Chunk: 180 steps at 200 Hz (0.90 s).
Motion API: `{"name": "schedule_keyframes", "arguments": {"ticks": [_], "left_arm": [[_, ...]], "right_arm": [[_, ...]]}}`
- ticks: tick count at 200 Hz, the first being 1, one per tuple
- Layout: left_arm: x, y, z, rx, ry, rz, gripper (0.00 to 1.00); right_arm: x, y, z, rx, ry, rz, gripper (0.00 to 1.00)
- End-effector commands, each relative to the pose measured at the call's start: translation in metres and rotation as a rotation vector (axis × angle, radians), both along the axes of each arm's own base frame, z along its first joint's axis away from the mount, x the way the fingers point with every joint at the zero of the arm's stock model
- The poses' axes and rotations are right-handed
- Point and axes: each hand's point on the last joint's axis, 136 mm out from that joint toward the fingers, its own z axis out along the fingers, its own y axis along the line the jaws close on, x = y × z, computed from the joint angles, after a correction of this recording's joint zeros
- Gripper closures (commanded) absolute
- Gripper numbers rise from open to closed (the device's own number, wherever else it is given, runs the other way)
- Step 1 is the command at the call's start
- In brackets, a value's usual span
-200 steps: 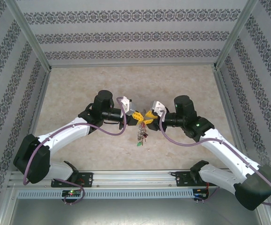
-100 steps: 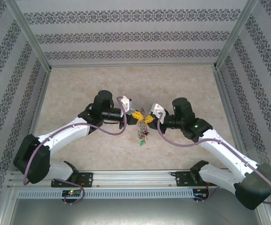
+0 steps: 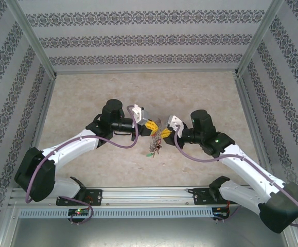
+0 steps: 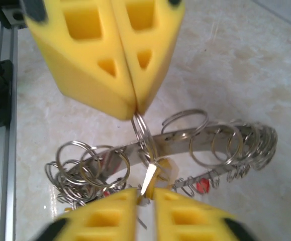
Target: Put the keys on the keyring
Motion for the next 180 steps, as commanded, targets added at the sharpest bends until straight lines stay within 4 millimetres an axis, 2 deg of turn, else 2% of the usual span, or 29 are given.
{"name": "schedule_keyframes", "arguments": {"ticks": [1,13,27,49,64,101,150,180], "left_arm": [[-0.003,0.000,0.017,-0.049,-0.066,-0.028,1.00],[-0.003,-0.001,0.015,-0.046,-0.062,-0.029,1.00],[-0.003,-0.001,0.014,-0.046,-0.061,-0.028,1.00],[-0.002,0.000,0.011,-0.042,-0.062,-0.023,1.00],[-0.001,0.000,0.010,-0.041,-0.062,-0.019,1.00],[0.000,-0.001,0.010,-0.043,-0.061,-0.018,1.00],[-0.001,-0.001,0.011,-0.044,-0.061,-0.022,1.00],[-0.001,-0.001,0.012,-0.045,-0.062,-0.021,1.00]], "right_arm": [[0.007,0.000,0.024,0.020,-0.055,-0.010,1.00],[0.012,-0.001,0.019,0.008,-0.038,-0.033,0.96],[0.012,0.001,0.017,0.013,-0.017,-0.032,0.79],[0.007,0.004,0.026,0.054,-0.039,-0.004,0.76],[0.005,0.004,0.029,0.054,-0.048,0.005,0.69],[0.006,0.009,0.035,0.077,-0.059,0.029,0.69],[0.013,0.015,0.032,0.089,-0.060,0.035,0.69],[0.016,0.018,0.031,0.090,-0.061,0.040,0.76]]}}
